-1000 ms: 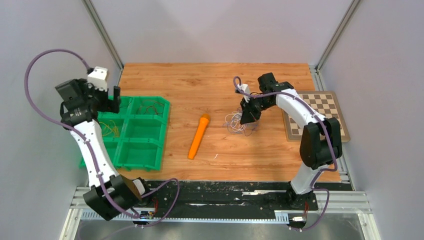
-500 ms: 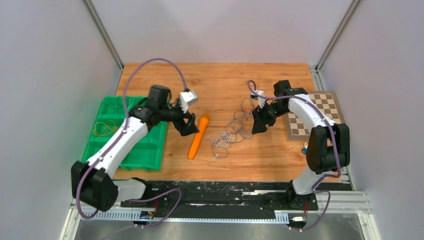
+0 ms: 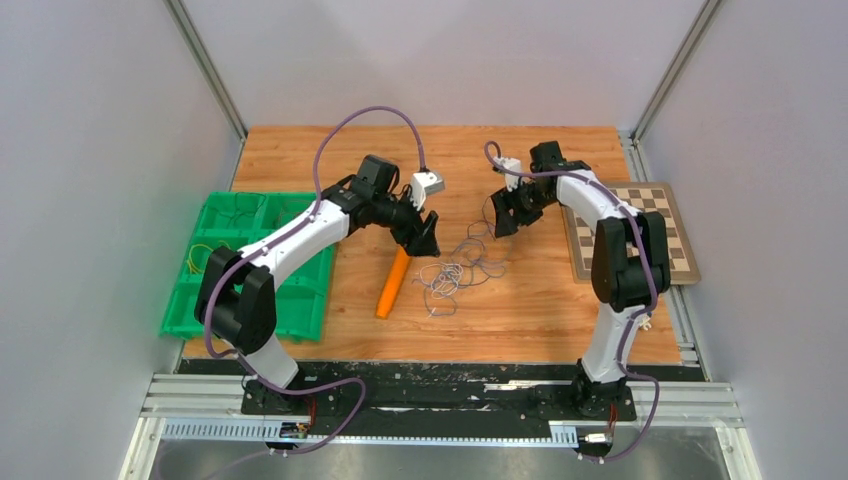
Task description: Untangle the cables
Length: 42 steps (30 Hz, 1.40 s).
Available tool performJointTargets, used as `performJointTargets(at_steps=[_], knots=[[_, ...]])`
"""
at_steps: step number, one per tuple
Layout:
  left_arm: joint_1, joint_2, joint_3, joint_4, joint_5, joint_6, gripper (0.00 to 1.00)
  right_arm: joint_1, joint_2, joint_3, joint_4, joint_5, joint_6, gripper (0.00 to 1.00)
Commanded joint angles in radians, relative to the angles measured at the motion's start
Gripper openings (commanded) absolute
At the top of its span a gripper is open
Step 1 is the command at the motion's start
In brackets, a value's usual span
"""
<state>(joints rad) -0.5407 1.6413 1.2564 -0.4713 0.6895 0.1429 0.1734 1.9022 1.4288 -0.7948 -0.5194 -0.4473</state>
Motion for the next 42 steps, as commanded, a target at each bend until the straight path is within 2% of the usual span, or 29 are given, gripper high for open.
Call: performJointTargets(at_steps=[1, 7, 11, 14, 16, 20, 24, 28, 33, 38, 42], knots=[[0.003, -0.014, 0.074, -0.005, -0.038, 0.020, 0.87, -0.002, 0.079, 0.176, 0.093, 0.111, 0.054, 0.66], [0.026, -0.059, 0.039, -0.034, -0.096, 0.044, 0.94, -0.003, 0.221, 0.306, 0.092, 0.240, 0.064, 0.85], [0.047, -0.075, 0.022, -0.037, -0.135, 0.055, 0.96, -0.001, 0.299, 0.360, 0.095, 0.245, 0.047, 0.89], [0.061, -0.077, 0.020, -0.046, -0.159, 0.066, 0.96, 0.001, 0.362, 0.404, 0.103, 0.242, 0.038, 0.87], [0.067, -0.079, 0.019, -0.055, -0.169, 0.075, 0.96, 0.004, 0.391, 0.428, 0.109, 0.245, 0.041, 0.82], [0.085, -0.081, 0.020, -0.070, -0.185, 0.081, 0.97, 0.068, 0.436, 0.433, 0.142, 0.325, -0.019, 0.56], [0.130, -0.071, 0.055, -0.122, -0.184, 0.066, 0.96, 0.132, 0.444, 0.430, 0.143, 0.339, -0.089, 0.03], [0.200, -0.102, 0.075, -0.149, -0.160, 0.036, 0.96, 0.143, 0.351, 0.435, 0.128, 0.282, -0.081, 0.00], [0.269, -0.258, 0.025, -0.068, -0.152, 0.033, 1.00, 0.142, 0.118, 0.493, 0.123, 0.038, -0.031, 0.00], [0.279, -0.395, 0.008, 0.041, -0.109, 0.077, 1.00, 0.149, -0.019, 0.577, 0.129, -0.195, 0.095, 0.00], [0.277, -0.441, 0.059, 0.092, -0.019, 0.076, 1.00, 0.179, -0.068, 0.626, 0.135, -0.301, 0.171, 0.00]])
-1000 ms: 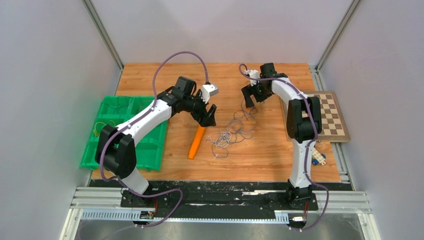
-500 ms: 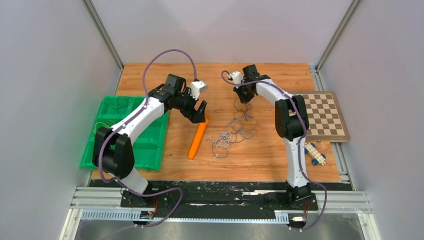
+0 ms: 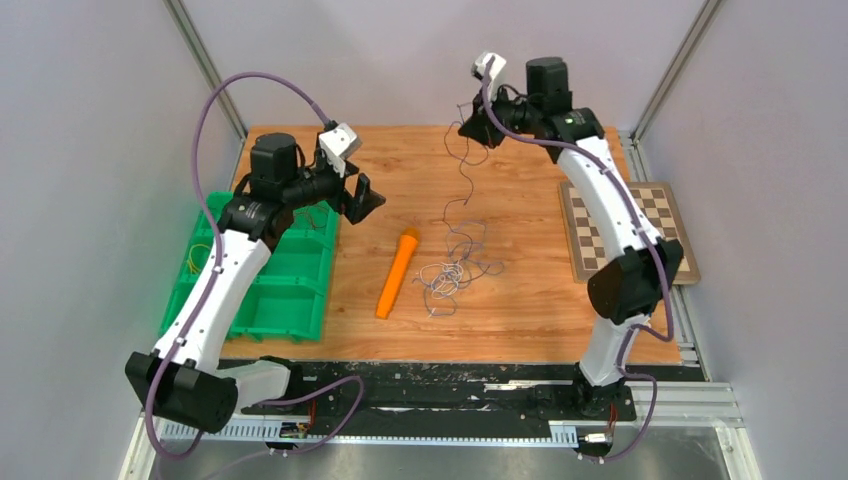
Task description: Untangle the cables
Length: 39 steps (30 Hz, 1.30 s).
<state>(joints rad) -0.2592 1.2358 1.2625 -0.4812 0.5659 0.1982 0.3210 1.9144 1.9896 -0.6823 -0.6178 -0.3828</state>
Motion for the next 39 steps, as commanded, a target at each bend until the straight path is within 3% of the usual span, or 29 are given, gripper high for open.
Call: performJointTargets(at_steps=[1, 7, 14, 23, 26, 30, 35, 36, 37, 38, 39], knots=[[-0.006, -0.031, 0.091, 0.106, 0.130, -0.002, 1.00, 0.044, -0.089, 0.075, 0.024, -0.211, 0.122, 0.00], [-0.072, 0.038, 0.282, 0.044, 0.214, -0.082, 1.00, 0.123, -0.144, 0.104, 0.082, -0.218, 0.218, 0.00], [-0.114, 0.043, 0.196, 0.277, 0.293, -0.345, 1.00, 0.217, -0.224, 0.049, 0.103, -0.182, 0.178, 0.00], [-0.141, 0.085, 0.092, 0.399, 0.252, -0.430, 0.97, 0.288, -0.296, -0.003, 0.143, -0.200, 0.222, 0.00], [-0.141, 0.097, 0.056, 0.463, 0.255, -0.499, 0.87, 0.294, -0.302, 0.004, 0.167, -0.193, 0.254, 0.00], [-0.141, 0.095, 0.016, 0.592, 0.275, -0.580, 0.64, 0.293, -0.300, 0.012, 0.172, -0.184, 0.279, 0.00], [-0.141, 0.080, -0.032, 0.758, 0.292, -0.668, 0.13, 0.286, -0.302, -0.006, 0.172, -0.175, 0.295, 0.00], [-0.142, 0.080, -0.034, 0.782, 0.298, -0.676, 0.08, 0.277, -0.301, -0.010, 0.172, -0.172, 0.297, 0.00], [-0.141, 0.080, -0.032, 0.786, 0.300, -0.687, 0.02, 0.264, -0.298, -0.012, 0.172, -0.171, 0.303, 0.06], [-0.141, 0.079, -0.029, 0.784, 0.305, -0.689, 0.00, 0.245, -0.296, -0.015, 0.172, -0.171, 0.315, 0.24], [-0.140, 0.077, -0.021, 0.779, 0.305, -0.683, 0.00, 0.222, -0.295, -0.021, 0.169, -0.170, 0.324, 0.49]])
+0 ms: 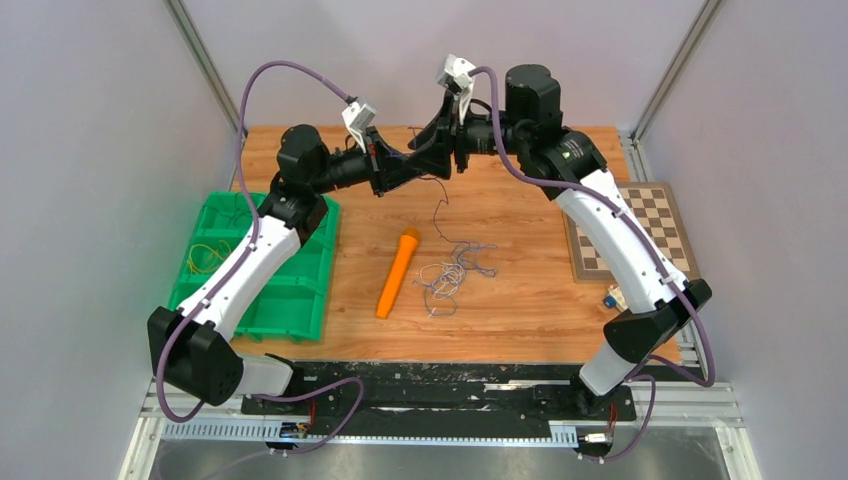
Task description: Untangle the cables
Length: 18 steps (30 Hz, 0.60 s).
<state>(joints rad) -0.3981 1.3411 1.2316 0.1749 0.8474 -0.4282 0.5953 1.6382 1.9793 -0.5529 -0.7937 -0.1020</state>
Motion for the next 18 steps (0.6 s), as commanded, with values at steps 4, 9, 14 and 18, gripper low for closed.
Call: performJointTargets(at_steps=[4, 9, 14, 18], knots=[[0.011, -0.029, 0.052, 0.034, -0.033, -0.010, 0.00, -0.232, -0.050, -0.105, -0.014, 0.003, -0.007, 1.00], [0.034, 0.010, 0.119, -0.026, -0.086, -0.038, 0.00, -0.386, -0.172, -0.368, -0.010, -0.090, -0.104, 1.00], [0.035, 0.064, 0.239, -0.069, -0.041, -0.091, 0.00, -0.309, -0.273, -0.760, 0.228, 0.003, -0.123, 1.00], [0.036, 0.095, 0.325, -0.089, 0.019, -0.067, 0.00, -0.253, -0.165, -0.875, 0.430, 0.067, -0.043, 0.96]])
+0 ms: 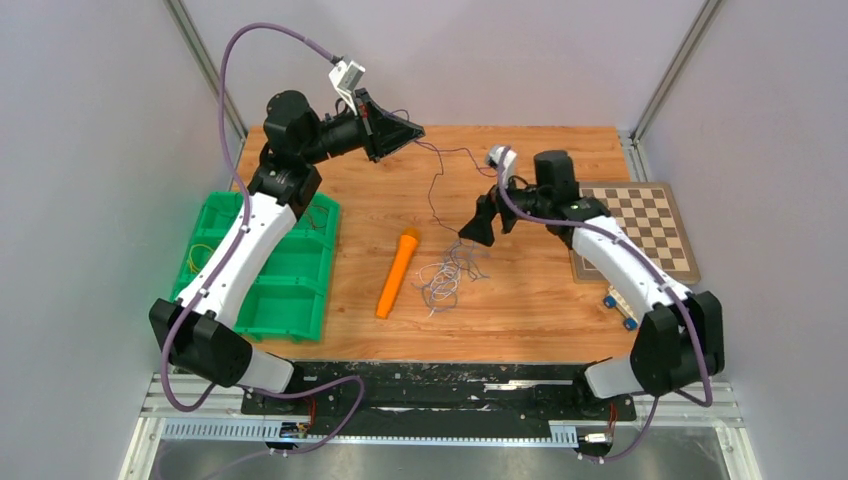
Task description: Untangle the cables
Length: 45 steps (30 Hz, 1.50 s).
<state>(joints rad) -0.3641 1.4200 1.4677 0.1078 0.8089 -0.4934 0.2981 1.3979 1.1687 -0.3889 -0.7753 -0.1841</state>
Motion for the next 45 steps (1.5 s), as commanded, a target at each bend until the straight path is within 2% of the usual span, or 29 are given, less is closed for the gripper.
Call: performJointTargets(at_steps=[1, 3, 7, 9, 11, 16, 21, 23, 26, 29, 31, 35, 39, 45], knots=[[0.002, 0.027, 0.118, -0.025, 0.061, 0.012, 0.00, 0.054, 0.123, -0.055, 0.273, 0.054, 0.056, 0.93], [0.001, 0.039, 0.157, -0.024, 0.066, 0.023, 0.00, 0.066, 0.217, -0.035, 0.275, 0.076, 0.060, 0.85], [0.009, 0.063, 0.250, -0.031, 0.063, 0.046, 0.00, 0.076, 0.367, -0.012, 0.263, 0.098, 0.009, 0.57], [0.022, 0.077, 0.328, -0.053, 0.054, 0.077, 0.00, 0.081, 0.424, 0.011, 0.202, 0.178, -0.039, 0.43], [0.050, 0.092, 0.423, -0.093, 0.033, 0.105, 0.00, 0.067, 0.461, 0.035, 0.133, 0.244, -0.077, 0.40], [0.138, 0.106, 0.581, -0.085, -0.021, 0.071, 0.00, 0.028, 0.465, 0.015, 0.059, 0.281, -0.146, 0.32], [0.216, 0.101, 0.644, -0.055, -0.098, 0.043, 0.00, 0.019, 0.486, 0.023, -0.043, 0.319, -0.222, 0.04], [0.236, 0.104, 0.683, -0.063, -0.126, 0.059, 0.00, 0.007, 0.488, 0.022, -0.069, 0.329, -0.234, 0.00], [0.265, 0.101, 0.735, -0.093, -0.174, 0.116, 0.00, -0.019, 0.485, 0.023, -0.094, 0.350, -0.241, 0.00], [0.294, 0.096, 0.779, -0.179, -0.290, 0.179, 0.00, -0.042, 0.487, 0.024, -0.129, 0.358, -0.269, 0.01], [0.317, 0.091, 0.806, -0.251, -0.336, 0.243, 0.00, -0.061, 0.489, 0.030, -0.163, 0.334, -0.289, 0.07], [0.406, 0.019, 0.739, -0.365, -0.387, 0.259, 0.00, -0.070, 0.481, 0.064, -0.236, 0.280, -0.309, 0.23], [0.545, -0.110, 0.567, -0.454, -0.406, 0.212, 0.00, -0.070, 0.475, 0.116, -0.305, 0.223, -0.309, 0.58], [0.774, -0.268, 0.333, -0.517, -0.266, 0.200, 0.00, -0.070, 0.444, 0.156, -0.362, 0.229, -0.324, 0.76]])
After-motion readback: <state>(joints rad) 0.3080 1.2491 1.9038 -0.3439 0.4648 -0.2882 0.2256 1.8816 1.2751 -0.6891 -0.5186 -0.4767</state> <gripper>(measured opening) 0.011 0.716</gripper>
